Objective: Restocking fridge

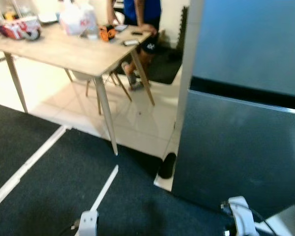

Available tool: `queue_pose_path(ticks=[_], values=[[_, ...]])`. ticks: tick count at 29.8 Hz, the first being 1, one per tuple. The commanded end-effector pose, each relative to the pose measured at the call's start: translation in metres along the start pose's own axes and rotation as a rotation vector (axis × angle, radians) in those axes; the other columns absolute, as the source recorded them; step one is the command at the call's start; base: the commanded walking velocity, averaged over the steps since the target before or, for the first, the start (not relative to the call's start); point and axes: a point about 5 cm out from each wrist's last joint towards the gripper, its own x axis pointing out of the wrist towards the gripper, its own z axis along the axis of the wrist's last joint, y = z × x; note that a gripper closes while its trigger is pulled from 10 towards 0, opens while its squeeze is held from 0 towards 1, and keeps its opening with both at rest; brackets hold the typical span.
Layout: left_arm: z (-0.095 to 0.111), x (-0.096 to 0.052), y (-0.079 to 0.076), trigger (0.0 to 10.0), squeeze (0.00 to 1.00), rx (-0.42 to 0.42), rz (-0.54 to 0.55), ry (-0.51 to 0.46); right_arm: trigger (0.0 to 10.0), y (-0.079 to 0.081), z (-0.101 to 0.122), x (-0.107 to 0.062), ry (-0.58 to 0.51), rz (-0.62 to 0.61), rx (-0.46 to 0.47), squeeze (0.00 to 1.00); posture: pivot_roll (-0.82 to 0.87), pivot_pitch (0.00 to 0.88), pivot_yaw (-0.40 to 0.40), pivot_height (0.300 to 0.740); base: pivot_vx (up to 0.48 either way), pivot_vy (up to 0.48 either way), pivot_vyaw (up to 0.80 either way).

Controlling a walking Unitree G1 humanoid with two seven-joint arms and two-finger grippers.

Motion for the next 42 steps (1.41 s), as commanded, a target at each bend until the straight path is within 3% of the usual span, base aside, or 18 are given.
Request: queue_pose_path(ticks=[1,4,10,13,15,18,22,28,29,31,36,39,40,41,42], values=[[0.001,0.0,0.003,10.0,0.0,-0.005,0.009,-0.003,10.0,0.004,-0.001,0.001,-0.008,0.005,0.019,0.0,-0.02,0.0,0.008,0.74,0.0,0.0,0.0],[-0.003,-0.001,0.0,10.0,0.0,0.043,-0.033,0.033,10.0,0.001,0.013,0.001,-0.068,0.001,0.06,0.0,-0.03,0.0,0.008,0.74,0.0,-0.285,0.0],[-0.002,-0.001,0.003,10.0,0.0,0.016,-0.009,0.024,10.0,-0.003,0.042,0.002,-0.185,0.008,0.128,0.0,-0.03,0.0,0.01,0.74,0.0,-0.381,0.0],[0.002,0.0,0.003,10.0,0.0,0.039,0.0,0.018,10.0,0.0,0.097,-0.003,-0.41,0.147,0.176,0.0,-0.04,0.0,0.012,0.74,0.0,0.0,0.0],[0.003,0.0,0.003,10.0,0.0,0.037,-0.003,0.014,10.0,0.001,0.107,-0.005,-0.447,0.182,0.171,0.0,-0.04,0.0,0.012,0.74,0.0,0.0,0.0],[0.004,0.0,0.002,10.0,0.0,0.05,-0.012,0.011,10.0,0.008,0.14,-0.013,-0.575,0.323,0.156,0.0,-0.04,0.0,0.012,0.74,0.0,0.0,0.0],[0.004,0.001,0.002,10.0,0.0,0.049,-0.012,0.011,10.0,0.011,0.165,-0.021,-0.671,0.393,0.138,0.0,-0.04,0.0,0.012,0.74,0.0,0.0,0.0],[0.0,0.0,-0.001,10.0,0.0,0.051,-0.016,0.021,10.0,0.01,0.203,-0.034,-0.802,0.32,0.081,0.0,-0.04,0.0,0.008,0.74,0.0,0.0,0.0],[0.0,0.0,-0.001,10.0,0.0,0.051,-0.016,0.021,10.0,0.01,0.203,-0.034,-0.802,0.32,0.081,0.0,-0.04,0.0,0.008,0.74,0.0,0.0,0.0],[-0.002,0.0,-0.002,10.0,0.0,0.051,-0.018,0.025,10.0,0.003,0.226,-0.044,-0.892,0.235,0.125,0.0,-0.03,0.0,0.003,0.74,0.0,0.0,0.0],[-0.003,0.0,-0.003,10.0,0.0,0.047,-0.018,0.025,10.0,-0.002,0.227,-0.044,-0.89,0.211,0.172,0.0,-0.03,0.0,0.001,0.74,0.0,0.0,0.0],[-0.003,0.0,-0.004,10.0,0.0,0.047,-0.019,0.026,10.0,0.0,0.213,-0.036,-0.823,0.207,0.154,0.0,-0.03,0.0,-0.003,0.74,0.0,0.0,0.0],[-0.004,0.001,-0.004,10.0,0.0,0.046,-0.02,0.026,10.0,0.006,0.194,-0.027,-0.736,0.223,0.115,0.0,-0.03,0.0,-0.005,0.74,0.0,0.0,0.0],[-0.004,0.001,-0.004,10.0,0.0,0.046,-0.02,0.026,10.0,0.006,0.194,-0.027,-0.736,0.223,0.115,0.0,-0.03,0.0,-0.005,0.74,0.0,0.0,0.0],[-0.004,0.001,-0.005,10.0,0.0,0.046,-0.022,0.027,10.0,0.009,0.175,-0.019,-0.653,0.208,0.059,0.0,-0.03,0.0,-0.005,0.74,0.0,0.0,0.0]])
